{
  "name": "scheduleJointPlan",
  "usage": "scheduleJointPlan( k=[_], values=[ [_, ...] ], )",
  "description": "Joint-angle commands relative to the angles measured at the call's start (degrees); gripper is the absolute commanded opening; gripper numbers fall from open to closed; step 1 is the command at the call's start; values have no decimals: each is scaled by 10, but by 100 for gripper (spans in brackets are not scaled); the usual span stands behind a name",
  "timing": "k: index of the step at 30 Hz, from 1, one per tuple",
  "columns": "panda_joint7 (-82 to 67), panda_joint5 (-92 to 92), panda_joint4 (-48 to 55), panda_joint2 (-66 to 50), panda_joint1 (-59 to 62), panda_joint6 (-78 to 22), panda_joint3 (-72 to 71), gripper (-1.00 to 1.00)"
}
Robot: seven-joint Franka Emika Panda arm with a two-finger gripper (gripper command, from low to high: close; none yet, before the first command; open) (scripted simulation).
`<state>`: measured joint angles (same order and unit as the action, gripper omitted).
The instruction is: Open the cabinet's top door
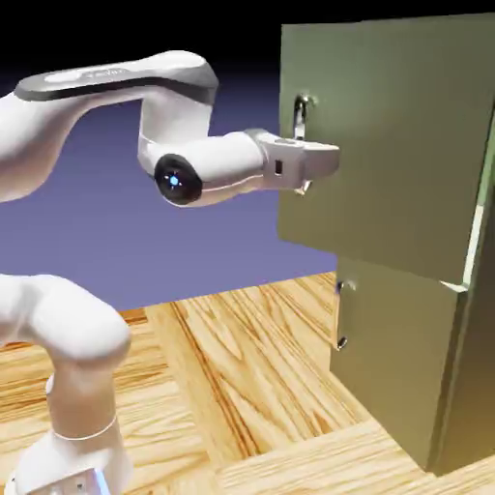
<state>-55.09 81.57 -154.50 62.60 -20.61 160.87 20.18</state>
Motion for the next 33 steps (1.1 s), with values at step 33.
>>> scheduleJointPlan(
  k=[33],
  values=[
    [99,-413,337,-64,-84,-795,465,-100]
  ],
)
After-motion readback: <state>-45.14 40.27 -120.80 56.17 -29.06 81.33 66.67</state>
